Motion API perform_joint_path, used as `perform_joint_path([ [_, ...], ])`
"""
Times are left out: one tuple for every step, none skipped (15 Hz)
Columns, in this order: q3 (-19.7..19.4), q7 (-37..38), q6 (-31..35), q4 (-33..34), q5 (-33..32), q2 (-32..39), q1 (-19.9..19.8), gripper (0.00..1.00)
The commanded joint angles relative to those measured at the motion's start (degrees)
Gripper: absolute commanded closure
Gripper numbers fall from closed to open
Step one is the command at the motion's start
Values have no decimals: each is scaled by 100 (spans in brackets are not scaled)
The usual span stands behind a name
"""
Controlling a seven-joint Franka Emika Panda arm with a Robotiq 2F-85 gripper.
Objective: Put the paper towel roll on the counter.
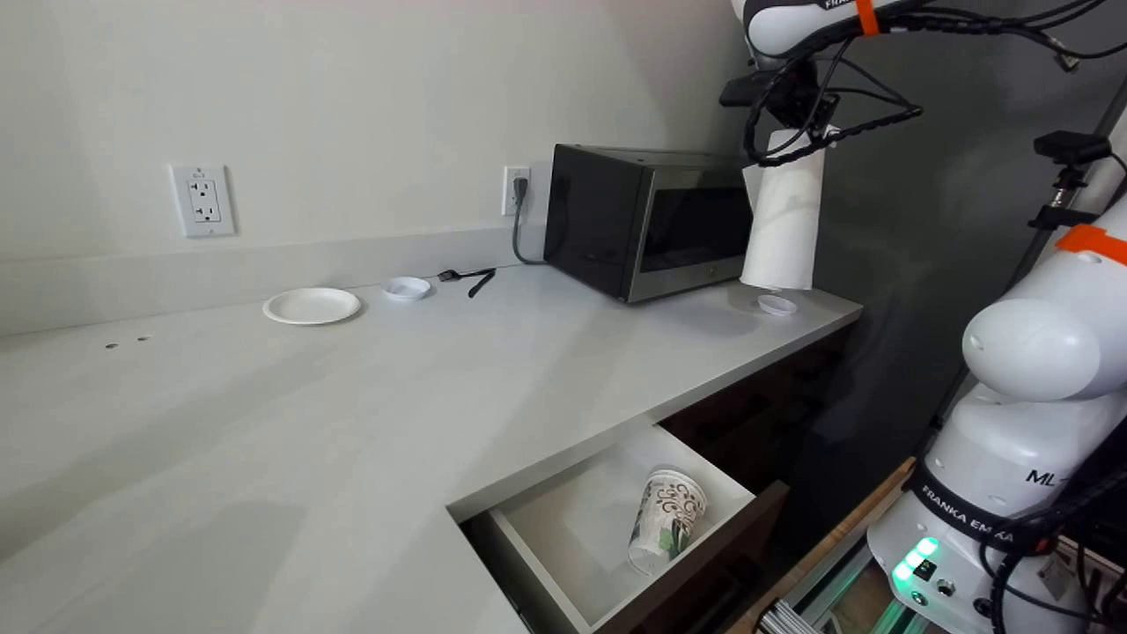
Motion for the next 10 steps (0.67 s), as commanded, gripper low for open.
perform_joint_path([
  [-183,285,-348,221,-77,321,270,97],
  [-302,-24,-289,185,223,334,331,97],
  [-422,-328,-135,215,522,311,381,97],
  [-352,7,-157,96,132,288,391,88],
  [-403,-103,-153,115,266,311,419,88],
  [-436,-174,-151,138,333,320,433,97],
  [-409,78,-243,162,196,360,424,97],
  [-388,451,-216,121,90,423,415,97],
  [-369,796,-204,77,20,454,421,97],
  [-350,1185,-206,19,-52,508,436,97],
])
